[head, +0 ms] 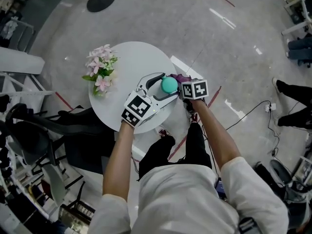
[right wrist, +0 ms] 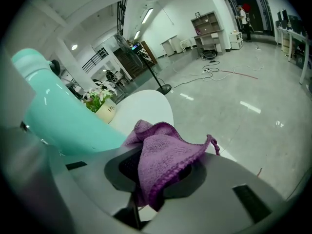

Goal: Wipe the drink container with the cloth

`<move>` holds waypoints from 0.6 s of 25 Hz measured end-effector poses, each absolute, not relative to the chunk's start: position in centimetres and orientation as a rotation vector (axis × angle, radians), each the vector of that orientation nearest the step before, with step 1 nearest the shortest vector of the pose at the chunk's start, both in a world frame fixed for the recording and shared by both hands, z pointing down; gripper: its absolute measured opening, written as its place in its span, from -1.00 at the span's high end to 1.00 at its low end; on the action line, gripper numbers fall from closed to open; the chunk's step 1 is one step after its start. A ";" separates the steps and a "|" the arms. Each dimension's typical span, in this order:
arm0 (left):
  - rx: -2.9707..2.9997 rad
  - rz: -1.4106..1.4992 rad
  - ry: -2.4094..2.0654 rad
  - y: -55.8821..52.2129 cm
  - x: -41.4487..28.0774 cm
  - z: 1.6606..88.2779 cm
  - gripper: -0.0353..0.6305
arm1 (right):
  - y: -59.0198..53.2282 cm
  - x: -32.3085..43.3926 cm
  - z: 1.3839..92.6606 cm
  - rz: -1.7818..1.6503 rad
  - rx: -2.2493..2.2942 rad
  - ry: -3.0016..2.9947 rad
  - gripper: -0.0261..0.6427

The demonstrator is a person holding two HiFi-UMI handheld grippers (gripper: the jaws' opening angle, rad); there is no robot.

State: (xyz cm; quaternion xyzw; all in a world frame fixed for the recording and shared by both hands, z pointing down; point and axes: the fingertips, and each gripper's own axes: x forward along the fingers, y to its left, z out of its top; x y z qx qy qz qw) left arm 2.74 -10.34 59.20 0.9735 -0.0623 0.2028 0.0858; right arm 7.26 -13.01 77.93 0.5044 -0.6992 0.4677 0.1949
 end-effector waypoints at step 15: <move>2.791 0.406 -0.432 -12.0 0.1 53.7 -0.22 | -13.3 13.1 65.6 1.133 1.442 -2.173 0.62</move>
